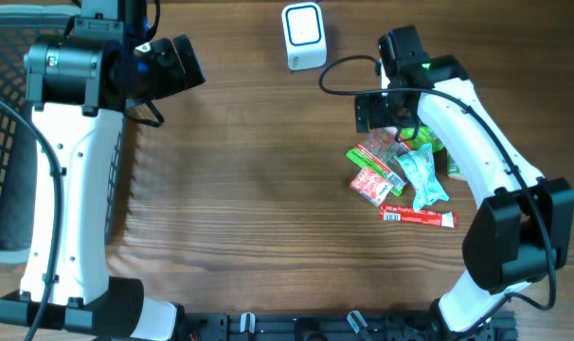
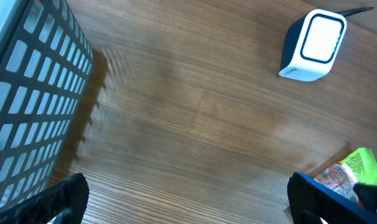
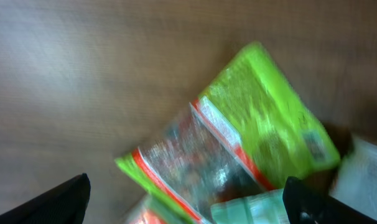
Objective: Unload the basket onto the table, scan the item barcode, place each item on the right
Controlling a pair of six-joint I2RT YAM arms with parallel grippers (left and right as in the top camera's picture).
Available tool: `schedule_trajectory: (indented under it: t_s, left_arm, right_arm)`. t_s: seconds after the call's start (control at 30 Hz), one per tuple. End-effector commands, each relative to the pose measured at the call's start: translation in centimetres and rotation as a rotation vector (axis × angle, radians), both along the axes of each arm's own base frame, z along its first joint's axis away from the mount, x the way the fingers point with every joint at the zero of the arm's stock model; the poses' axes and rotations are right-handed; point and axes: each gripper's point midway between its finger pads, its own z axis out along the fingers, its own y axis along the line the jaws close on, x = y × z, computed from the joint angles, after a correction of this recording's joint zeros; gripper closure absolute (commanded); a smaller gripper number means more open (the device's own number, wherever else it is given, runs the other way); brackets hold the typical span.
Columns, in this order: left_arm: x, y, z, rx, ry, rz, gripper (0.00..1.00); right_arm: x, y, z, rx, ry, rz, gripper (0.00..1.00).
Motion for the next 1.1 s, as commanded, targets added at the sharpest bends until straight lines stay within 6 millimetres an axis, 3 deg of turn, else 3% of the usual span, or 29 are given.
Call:
schedule_trajectory:
  t_s: [0.0, 0.23, 1.07]
  left_arm:
    - [0.0, 0.1, 0.1, 0.006, -0.002, -0.015, 0.00]
    - [0.0, 0.1, 0.1, 0.006, -0.003, -0.015, 0.00]
    - [0.0, 0.1, 0.1, 0.006, -0.002, -0.015, 0.00]
  right_arm:
    - [2.5, 1.1, 2.5, 0.054, -0.136, 0.005, 0.00]
    - [5.0, 1.8, 3.8, 0.084, -0.249, 0.006, 0.00]
    - [5.0, 1.8, 3.8, 0.084, -0.249, 0.007, 0.00]
